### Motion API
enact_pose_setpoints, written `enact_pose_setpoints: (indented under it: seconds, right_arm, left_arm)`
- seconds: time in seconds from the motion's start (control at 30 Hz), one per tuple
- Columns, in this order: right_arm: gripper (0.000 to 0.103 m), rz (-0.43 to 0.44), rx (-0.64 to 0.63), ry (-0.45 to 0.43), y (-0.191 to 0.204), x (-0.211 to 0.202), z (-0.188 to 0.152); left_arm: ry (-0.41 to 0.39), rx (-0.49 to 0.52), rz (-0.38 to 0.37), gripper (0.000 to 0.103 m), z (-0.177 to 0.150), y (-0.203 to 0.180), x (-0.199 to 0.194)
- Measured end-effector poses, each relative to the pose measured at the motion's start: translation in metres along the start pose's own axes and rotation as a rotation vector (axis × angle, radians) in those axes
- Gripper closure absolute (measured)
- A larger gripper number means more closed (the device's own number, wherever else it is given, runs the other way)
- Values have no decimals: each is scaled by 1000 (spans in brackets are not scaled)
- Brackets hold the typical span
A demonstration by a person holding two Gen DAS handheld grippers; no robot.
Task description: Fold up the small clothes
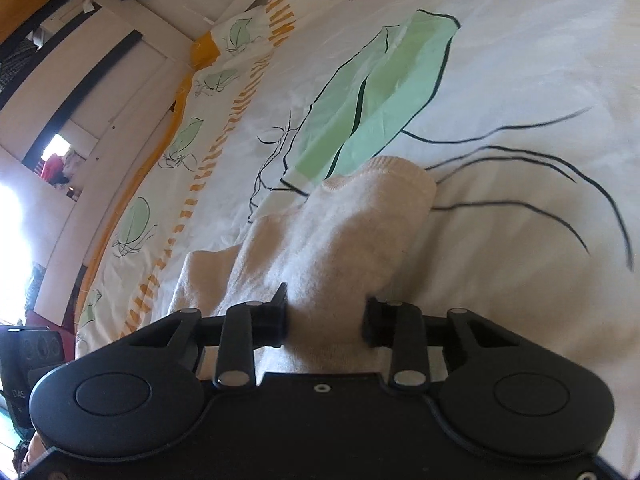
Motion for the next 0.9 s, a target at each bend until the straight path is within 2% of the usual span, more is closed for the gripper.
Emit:
enact_pose_setpoints:
  seconds: [0.1,0.3,0.5,0.6,0.67,0.73,0.77,0.83,0.9]
  right_arm:
    - [60,-11,-15,25,7,-15,-13]
    - [60,-21,4,60,14,-60,-65]
    - [60,-21,33,84,25,-105,-111]
    - [59,-23,-3,114,34,-120,-125]
    - [54,-26,-41,126,38,-127,-131]
    - [46,-55,-56,115,37,-131,-135]
    - [39,-84,-65,103,36,-133,-136]
    - [32,-145,-73,64,32,-142,-138]
    - [30,-170,-49,18,30,-153,-141]
  left_arm:
    - [38,-13,-26,73,-18,-4,-8]
    - [72,69,-24,73,-77,-26,-28]
    - [130,75,-45,73,-139,-45,-51]
    - [154,65,-58,72,-166,-50,-59]
    - [158,61,-56,72,-178,-48,-61]
    - [127,56,-34,70,-182,-42,-61]
    - [105,38,-22,67,-181,-37,-63]
    - [61,-4,-7,65,-175,-26,-66]
    - [25,-21,13,59,-171,-15,-69]
Point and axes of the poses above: each gripper's, at about its wrist camera, not at the fingertips, and x roughly the way its jaws point, y to its left, z to its top, the point moved 8 cm from there along x, roughly the way its jaws point, and after that the axes turned 13 degrees about -x, right-handed, at the moved point
